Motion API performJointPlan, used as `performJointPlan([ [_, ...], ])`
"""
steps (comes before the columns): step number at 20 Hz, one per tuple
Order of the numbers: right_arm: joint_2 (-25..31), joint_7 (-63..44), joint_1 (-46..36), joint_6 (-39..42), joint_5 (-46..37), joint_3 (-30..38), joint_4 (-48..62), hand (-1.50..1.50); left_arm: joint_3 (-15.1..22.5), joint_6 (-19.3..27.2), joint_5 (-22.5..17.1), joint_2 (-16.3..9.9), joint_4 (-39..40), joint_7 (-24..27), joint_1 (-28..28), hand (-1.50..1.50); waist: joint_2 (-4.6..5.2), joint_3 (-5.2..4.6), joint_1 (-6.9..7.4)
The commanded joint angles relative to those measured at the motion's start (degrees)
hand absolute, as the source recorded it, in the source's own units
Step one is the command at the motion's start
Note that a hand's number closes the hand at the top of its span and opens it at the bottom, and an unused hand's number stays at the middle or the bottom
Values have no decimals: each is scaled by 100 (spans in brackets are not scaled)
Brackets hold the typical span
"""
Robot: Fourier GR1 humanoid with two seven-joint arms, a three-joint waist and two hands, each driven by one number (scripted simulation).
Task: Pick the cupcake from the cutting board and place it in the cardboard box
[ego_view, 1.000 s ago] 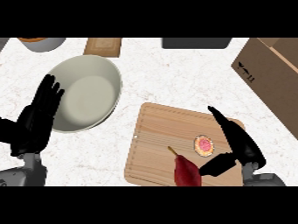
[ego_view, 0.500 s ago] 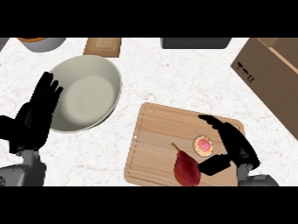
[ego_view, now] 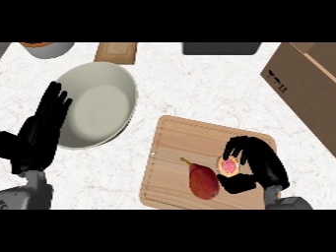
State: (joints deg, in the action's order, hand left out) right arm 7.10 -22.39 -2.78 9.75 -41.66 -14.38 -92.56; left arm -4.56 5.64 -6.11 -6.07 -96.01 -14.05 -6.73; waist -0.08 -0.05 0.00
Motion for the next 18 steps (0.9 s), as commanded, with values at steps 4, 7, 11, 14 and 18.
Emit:
performJointPlan([
  [4,283,320,-102,62,-1011,-1037,-508,150,-57,-85,-58,-91,-82,-79,-3,0,-14,1,29],
  [7,615,969,-655,309,-1499,-1707,-123,150,59,0,44,85,220,84,-139,0,18,-1,90],
  [11,534,919,-586,12,-2066,-2140,-663,150,-176,-159,-96,-108,328,179,-127,0,1,2,-7],
  [14,637,736,-455,658,-1910,-2214,-1775,150,-132,-197,-131,-67,97,128,201,0,-13,3,-21],
  [18,963,748,-406,1026,-2024,-2147,-2722,150,13,106,76,22,-296,-220,45,0,-13,6,-23],
])
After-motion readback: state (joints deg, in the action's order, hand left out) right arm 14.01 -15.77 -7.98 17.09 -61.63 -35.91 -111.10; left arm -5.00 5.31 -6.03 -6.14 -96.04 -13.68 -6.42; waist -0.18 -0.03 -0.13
